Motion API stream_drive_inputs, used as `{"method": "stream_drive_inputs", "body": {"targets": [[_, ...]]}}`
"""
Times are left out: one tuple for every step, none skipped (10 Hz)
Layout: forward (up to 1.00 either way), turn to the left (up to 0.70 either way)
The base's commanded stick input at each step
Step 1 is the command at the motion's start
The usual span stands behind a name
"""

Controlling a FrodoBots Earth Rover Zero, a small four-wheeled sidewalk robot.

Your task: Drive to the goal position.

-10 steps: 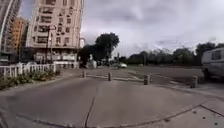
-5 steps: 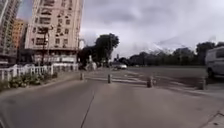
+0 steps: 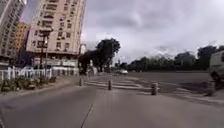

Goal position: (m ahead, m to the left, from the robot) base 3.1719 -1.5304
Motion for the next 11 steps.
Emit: {"method": "stream_drive_inputs", "body": {"targets": [[0.7,0.0],[0.7,0.0],[0.7,0.0],[0.7,0.0],[0.7,0.0],[0.7,0.0],[0.7,0.0],[0.7,0.11],[0.7,0.14],[0.7,0.14],[0.7,0.14]]}}
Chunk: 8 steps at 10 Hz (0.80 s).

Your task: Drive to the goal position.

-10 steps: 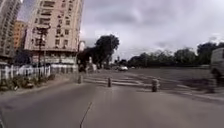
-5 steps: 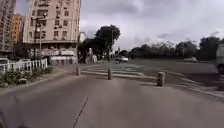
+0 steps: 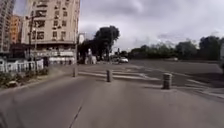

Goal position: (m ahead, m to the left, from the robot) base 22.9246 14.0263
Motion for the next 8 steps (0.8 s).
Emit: {"method": "stream_drive_inputs", "body": {"targets": [[0.7,0.14],[0.7,0.05],[0.7,0.0],[0.7,0.0],[0.7,0.0],[0.7,0.0],[0.7,0.0],[0.7,0.0]]}}
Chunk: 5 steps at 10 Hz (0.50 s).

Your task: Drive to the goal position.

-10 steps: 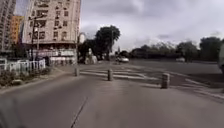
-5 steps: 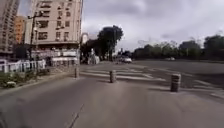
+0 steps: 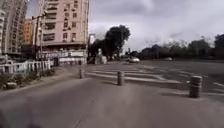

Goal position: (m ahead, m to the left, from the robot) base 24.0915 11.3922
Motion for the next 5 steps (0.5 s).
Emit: {"method": "stream_drive_inputs", "body": {"targets": [[0.7,0.0],[0.7,0.0],[0.7,0.0],[0.7,0.0],[0.7,0.0]]}}
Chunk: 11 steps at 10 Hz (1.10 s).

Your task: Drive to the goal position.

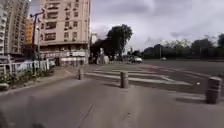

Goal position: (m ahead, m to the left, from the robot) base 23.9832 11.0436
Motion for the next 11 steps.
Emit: {"method": "stream_drive_inputs", "body": {"targets": [[0.7,0.0],[0.7,0.01],[0.7,0.05],[0.7,0.14],[0.7,0.14],[0.7,0.14],[0.7,0.05],[0.7,0.0],[0.7,0.0],[0.7,0.0],[0.7,0.0]]}}
